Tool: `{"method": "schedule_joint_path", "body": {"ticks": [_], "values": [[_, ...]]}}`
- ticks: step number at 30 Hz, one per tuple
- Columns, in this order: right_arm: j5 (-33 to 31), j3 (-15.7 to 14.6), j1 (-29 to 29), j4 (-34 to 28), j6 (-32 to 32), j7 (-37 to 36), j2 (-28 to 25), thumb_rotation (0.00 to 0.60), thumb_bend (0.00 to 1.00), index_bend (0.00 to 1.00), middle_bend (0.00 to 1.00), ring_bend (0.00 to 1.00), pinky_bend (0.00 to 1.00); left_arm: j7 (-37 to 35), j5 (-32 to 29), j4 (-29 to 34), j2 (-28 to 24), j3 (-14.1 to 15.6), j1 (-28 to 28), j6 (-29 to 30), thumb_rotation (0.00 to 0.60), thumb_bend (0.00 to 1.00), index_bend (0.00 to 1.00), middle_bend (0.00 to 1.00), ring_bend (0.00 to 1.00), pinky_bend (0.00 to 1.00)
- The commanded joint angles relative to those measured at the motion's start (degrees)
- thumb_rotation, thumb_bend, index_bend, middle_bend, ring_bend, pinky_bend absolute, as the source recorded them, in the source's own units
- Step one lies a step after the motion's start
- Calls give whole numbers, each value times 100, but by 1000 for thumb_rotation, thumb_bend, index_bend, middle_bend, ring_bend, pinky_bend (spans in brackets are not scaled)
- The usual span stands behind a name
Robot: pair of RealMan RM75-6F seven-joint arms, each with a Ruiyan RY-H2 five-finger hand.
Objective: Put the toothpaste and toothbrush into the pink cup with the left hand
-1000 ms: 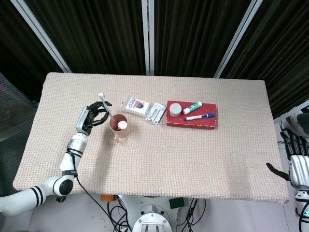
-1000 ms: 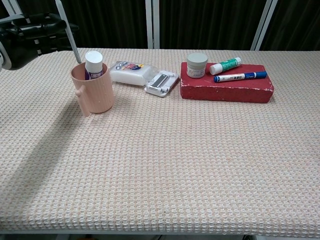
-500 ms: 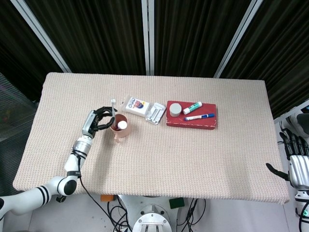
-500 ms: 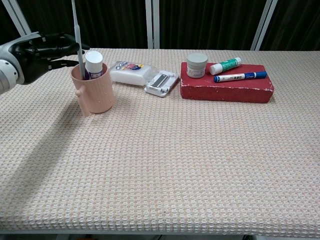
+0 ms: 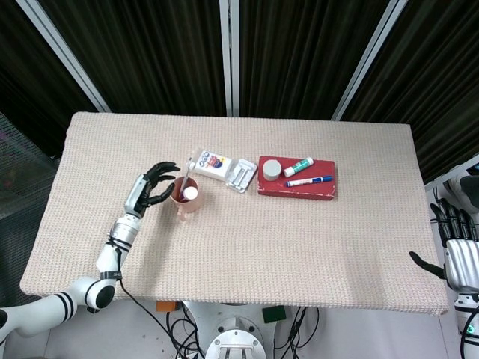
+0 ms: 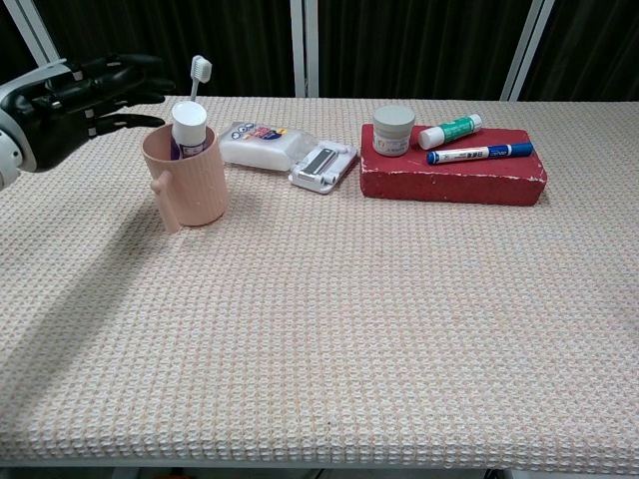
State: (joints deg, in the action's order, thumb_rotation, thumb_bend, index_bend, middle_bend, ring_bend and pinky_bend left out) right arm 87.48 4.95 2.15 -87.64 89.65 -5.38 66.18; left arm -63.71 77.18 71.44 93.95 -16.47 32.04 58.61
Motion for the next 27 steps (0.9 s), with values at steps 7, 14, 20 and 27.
{"method": "schedule_joint_path", "body": {"ticks": [7,14,20,27], "values": [[25,-9,-35,121,77,-52,45,600,277,0,0,0,0,1148,541,557,-767,38,-796,1831,450,277,232,229,155,253],[-73,-60,-154,351,121,-3,78,600,271,0,0,0,0,5462,1278,404,-1875,1038,-2055,3329,284,250,234,175,113,252],[-232,-110,-308,564,128,-118,72,600,242,0,0,0,0,6037,1335,599,-2233,1711,-2849,3676,170,224,232,148,103,254],[-198,-197,-365,866,58,-377,150,600,243,0,0,0,0,5891,1409,462,-2262,1948,-3101,3664,159,224,231,148,103,254]]}}
